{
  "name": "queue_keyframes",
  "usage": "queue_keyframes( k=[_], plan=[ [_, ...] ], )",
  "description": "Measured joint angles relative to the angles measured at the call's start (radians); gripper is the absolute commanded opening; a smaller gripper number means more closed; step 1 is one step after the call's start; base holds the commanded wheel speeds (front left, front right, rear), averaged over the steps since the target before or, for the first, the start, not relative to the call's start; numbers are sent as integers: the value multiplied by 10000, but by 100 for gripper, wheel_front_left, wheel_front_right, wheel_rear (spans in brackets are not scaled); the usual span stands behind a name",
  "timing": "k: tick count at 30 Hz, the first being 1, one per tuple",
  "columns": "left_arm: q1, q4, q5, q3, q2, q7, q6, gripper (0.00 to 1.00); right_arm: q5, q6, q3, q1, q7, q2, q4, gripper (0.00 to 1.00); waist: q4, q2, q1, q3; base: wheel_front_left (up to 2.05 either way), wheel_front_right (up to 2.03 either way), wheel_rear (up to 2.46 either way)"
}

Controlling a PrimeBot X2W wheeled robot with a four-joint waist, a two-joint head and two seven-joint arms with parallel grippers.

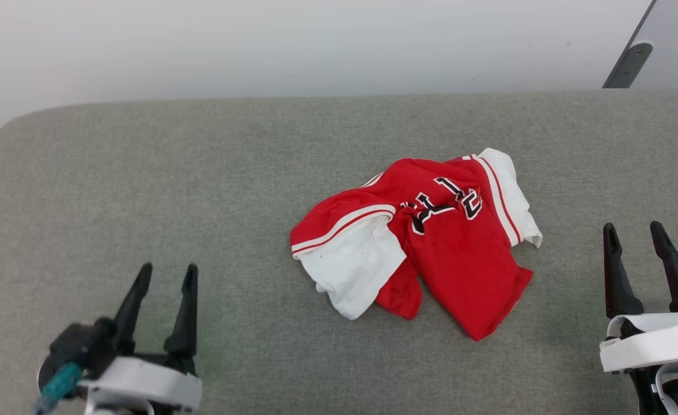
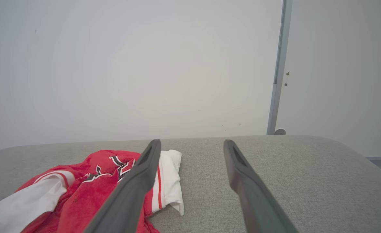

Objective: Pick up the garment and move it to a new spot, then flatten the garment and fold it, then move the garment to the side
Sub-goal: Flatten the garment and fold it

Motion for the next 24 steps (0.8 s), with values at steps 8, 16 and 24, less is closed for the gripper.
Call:
queue_keyframes(
  k=[8,16,24],
  plan=[
    [-2476,495,-965,-1887,1595,1912,-6,100,-2,0,-10,-51,0,33,-15,100,195,0,0,182,0,0,0],
    [-4620,1260,-4702,-3944,1799,8067,-23,100,2,0,238,-270,0,192,-10,100,105,0,1,449,0,0,0],
    [-5576,1956,-6222,-4188,1833,11327,286,100,79,0,242,-580,0,418,-8,100,-376,0,0,785,0,0,0]
  ],
)
